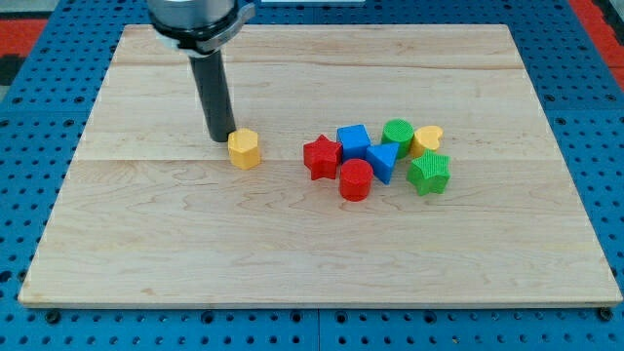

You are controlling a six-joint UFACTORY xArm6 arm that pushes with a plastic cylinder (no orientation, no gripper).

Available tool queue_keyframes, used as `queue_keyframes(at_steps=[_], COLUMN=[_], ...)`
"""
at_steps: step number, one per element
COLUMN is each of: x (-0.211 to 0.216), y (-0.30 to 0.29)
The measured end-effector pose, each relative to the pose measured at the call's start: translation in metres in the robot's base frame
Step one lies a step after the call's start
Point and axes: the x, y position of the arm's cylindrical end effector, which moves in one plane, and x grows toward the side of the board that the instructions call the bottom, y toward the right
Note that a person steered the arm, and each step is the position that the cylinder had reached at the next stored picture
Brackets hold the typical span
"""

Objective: Place the yellow hexagon at the bottom of blue triangle

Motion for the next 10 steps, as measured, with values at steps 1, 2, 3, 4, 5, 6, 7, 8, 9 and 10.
queue_keyframes(at_steps=[1,2,3,4,5,6,7,8,9,10], x=[0.037,0.033,0.01,0.011,0.011,0.044,0.059,0.07,0.092,0.111], y=[0.021,0.025,0.014,0.049,0.075,0.102,0.108,0.095,0.093,0.075])
